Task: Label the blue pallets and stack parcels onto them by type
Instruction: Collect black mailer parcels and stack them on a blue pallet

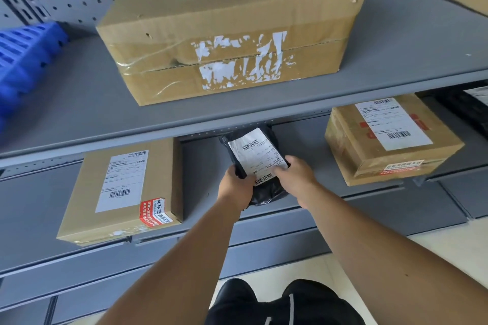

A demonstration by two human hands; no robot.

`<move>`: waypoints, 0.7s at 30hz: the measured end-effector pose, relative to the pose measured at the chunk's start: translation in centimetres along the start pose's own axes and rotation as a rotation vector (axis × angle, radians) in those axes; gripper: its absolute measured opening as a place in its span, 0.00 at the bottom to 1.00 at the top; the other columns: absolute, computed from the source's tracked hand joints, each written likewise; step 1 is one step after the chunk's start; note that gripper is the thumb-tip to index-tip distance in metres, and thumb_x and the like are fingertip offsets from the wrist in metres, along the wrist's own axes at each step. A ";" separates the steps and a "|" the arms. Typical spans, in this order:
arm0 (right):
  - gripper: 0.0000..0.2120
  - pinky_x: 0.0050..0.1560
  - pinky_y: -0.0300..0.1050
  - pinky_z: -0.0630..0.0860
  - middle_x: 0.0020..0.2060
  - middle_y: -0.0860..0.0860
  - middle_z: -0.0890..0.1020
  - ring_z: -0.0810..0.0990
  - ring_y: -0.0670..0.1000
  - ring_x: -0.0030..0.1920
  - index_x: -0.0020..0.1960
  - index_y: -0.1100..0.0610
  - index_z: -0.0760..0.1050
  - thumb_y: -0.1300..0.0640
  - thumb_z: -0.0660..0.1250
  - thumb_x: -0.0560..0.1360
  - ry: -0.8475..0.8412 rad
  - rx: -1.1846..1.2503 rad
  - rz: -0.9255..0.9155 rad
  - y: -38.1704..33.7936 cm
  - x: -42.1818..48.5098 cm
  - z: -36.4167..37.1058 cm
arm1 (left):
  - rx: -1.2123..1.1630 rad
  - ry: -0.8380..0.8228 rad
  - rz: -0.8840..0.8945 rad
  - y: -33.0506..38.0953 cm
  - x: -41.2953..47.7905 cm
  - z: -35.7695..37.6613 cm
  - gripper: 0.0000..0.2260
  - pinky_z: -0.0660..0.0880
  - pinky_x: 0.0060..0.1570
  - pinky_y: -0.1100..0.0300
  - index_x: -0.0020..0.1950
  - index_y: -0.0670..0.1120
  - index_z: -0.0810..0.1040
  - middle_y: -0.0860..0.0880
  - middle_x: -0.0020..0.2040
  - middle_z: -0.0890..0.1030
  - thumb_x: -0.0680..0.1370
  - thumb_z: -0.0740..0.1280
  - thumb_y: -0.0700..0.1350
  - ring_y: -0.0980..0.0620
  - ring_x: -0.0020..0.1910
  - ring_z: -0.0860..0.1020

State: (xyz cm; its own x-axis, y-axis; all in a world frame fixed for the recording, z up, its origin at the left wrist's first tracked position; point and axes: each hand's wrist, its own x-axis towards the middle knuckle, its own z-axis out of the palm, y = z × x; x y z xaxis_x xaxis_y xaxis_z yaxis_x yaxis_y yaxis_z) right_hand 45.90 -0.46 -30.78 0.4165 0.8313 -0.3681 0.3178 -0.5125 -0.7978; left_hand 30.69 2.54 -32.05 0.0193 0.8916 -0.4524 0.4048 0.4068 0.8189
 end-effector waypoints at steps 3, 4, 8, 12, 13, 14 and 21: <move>0.12 0.48 0.46 0.79 0.55 0.49 0.84 0.82 0.53 0.52 0.60 0.55 0.79 0.56 0.67 0.78 -0.005 0.051 0.029 -0.4 -1.4 -0.4 | -0.060 0.011 0.011 0.2 -1.3 -1.0 0.11 0.78 0.28 0.65 0.59 0.55 0.77 0.60 0.44 0.83 0.79 0.70 0.44 0.60 0.32 0.83; 0.12 0.48 0.46 0.79 0.55 0.49 0.85 0.83 0.52 0.52 0.61 0.55 0.79 0.56 0.68 0.78 -0.019 0.086 0.043 -0.5 -2.0 -0.5 | -0.077 0.009 0.010 0.3 -1.7 -1.4 0.11 0.80 0.31 0.64 0.59 0.56 0.77 0.61 0.45 0.82 0.79 0.70 0.44 0.60 0.35 0.83; 0.07 0.50 0.49 0.84 0.52 0.51 0.87 0.86 0.52 0.49 0.54 0.52 0.81 0.59 0.71 0.77 -0.064 0.211 0.082 -1.1 -4.5 -1.2 | -0.141 -0.026 -0.027 0.7 -4.0 -3.1 0.17 0.85 0.46 0.53 0.67 0.52 0.77 0.56 0.51 0.85 0.79 0.71 0.42 0.51 0.46 0.86; 0.06 0.51 0.53 0.85 0.49 0.50 0.87 0.86 0.52 0.49 0.47 0.48 0.81 0.60 0.72 0.76 -0.061 0.271 0.110 -2.2 -7.4 -2.4 | -0.184 -0.061 -0.047 1.8 -7.1 -4.4 0.19 0.83 0.35 0.59 0.69 0.53 0.75 0.57 0.54 0.83 0.79 0.71 0.43 0.50 0.46 0.86; 0.06 0.51 0.52 0.85 0.49 0.49 0.87 0.86 0.52 0.49 0.46 0.48 0.81 0.59 0.72 0.76 -0.061 0.277 0.118 -2.4 -8.1 -2.8 | -0.183 -0.069 -0.049 2.1 -7.9 -4.7 0.19 0.80 0.30 0.62 0.69 0.54 0.75 0.57 0.55 0.83 0.79 0.71 0.43 0.50 0.46 0.86; 0.06 0.51 0.52 0.84 0.49 0.49 0.87 0.86 0.52 0.49 0.45 0.48 0.81 0.59 0.72 0.76 -0.063 0.291 0.128 -2.5 -8.8 -3.2 | -0.184 -0.076 -0.053 2.3 -8.7 -4.9 0.19 0.77 0.27 0.64 0.69 0.54 0.75 0.56 0.56 0.83 0.79 0.71 0.44 0.49 0.47 0.86; 0.08 0.51 0.54 0.85 0.45 0.49 0.89 0.87 0.52 0.47 0.46 0.50 0.84 0.62 0.69 0.76 -0.137 0.370 0.159 -2.5 -13.5 -5.7 | -0.188 -0.055 -0.022 2.6 -14.3 -5.4 0.19 0.76 0.27 0.65 0.69 0.54 0.75 0.54 0.61 0.82 0.79 0.72 0.46 0.48 0.49 0.85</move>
State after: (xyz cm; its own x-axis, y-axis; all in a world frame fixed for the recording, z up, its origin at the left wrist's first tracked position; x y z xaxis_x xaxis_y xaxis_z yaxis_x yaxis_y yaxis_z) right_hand 44.31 -11.60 -21.08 0.3106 0.7817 -0.5407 -0.0787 -0.5458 -0.8342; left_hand 26.59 -8.07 -21.52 0.0643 0.8720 -0.4852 0.2280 0.4605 0.8579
